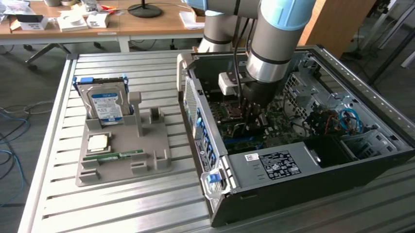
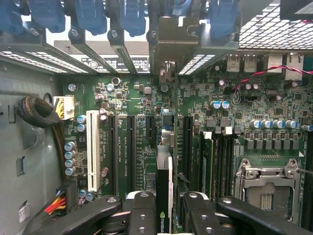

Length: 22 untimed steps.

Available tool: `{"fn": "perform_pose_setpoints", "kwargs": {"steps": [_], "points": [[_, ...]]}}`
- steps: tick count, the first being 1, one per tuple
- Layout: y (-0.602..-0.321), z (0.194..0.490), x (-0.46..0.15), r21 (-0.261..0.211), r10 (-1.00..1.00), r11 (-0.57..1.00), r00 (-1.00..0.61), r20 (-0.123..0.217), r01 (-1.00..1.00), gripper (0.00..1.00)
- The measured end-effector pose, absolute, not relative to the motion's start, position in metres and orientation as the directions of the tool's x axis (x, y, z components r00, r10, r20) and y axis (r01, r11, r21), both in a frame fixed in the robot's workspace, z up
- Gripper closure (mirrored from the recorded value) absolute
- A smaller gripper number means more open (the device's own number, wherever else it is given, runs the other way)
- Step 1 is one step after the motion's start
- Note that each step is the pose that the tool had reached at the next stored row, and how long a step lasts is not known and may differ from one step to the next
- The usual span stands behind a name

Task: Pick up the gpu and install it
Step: 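Insert the gpu into the slot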

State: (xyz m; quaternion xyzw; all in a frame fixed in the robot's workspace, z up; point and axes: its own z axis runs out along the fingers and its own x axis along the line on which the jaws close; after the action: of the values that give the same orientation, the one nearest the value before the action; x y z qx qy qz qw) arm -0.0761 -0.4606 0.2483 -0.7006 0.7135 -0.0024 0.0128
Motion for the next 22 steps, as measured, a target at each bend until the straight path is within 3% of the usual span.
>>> {"fn": "perform_pose_setpoints", "kwargs": {"steps": [22], "points": [[-0.4598,0.2464,-0.0762,-0.022,-1.0,0.018,-0.018,-0.016,-1.0,0.74]]}}
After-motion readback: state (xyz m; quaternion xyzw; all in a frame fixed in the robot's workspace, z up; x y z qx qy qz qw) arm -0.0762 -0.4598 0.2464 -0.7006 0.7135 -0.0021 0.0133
